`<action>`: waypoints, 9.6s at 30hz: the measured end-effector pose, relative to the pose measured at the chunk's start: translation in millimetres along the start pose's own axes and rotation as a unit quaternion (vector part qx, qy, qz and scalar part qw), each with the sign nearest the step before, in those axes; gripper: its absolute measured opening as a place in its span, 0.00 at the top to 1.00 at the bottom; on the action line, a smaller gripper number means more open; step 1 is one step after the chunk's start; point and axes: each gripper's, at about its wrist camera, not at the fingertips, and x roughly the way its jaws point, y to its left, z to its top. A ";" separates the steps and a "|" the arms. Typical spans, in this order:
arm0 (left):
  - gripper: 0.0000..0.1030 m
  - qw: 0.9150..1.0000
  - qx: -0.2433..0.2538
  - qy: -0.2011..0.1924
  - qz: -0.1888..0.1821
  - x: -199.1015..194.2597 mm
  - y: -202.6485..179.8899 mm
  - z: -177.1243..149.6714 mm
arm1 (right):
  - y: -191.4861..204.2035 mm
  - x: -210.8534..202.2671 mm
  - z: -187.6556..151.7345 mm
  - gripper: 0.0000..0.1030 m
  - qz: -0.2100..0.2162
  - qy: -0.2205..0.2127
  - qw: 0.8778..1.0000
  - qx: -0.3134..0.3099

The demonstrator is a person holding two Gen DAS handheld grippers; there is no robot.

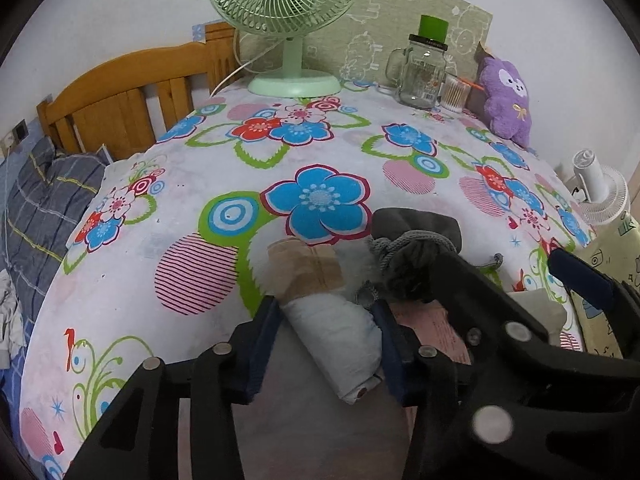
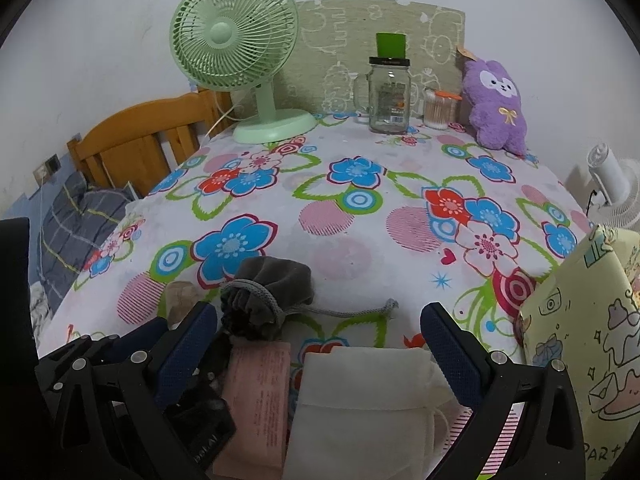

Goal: Organize soft objects
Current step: 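Grasp the white cloth pack with the left tool while the right tool grasps the grey pouch, then lift and carry the white cloth pack and grey pouch toward the cartoon box, then lower both held items into the cartoon box and open both tools, then move both open tools back over the pink paper and white tissue pack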

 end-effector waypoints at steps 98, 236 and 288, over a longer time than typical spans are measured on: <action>0.73 0.988 0.050 -0.142 -0.024 -161.9 -83.5 17.4 | -39.5 -167.7 30.2 0.58 0.020 -0.090 0.996 0.014; 0.02 0.974 0.186 -0.085 -0.099 -125.8 -253.4 -2.5 | -210.1 -178.8 -17.1 0.07 -0.078 -0.065 0.988 0.120; 0.00 0.976 0.121 -0.166 -0.078 -171.9 -135.6 -2.2 | -85.5 -211.7 -4.8 0.00 -0.086 -0.131 0.986 0.062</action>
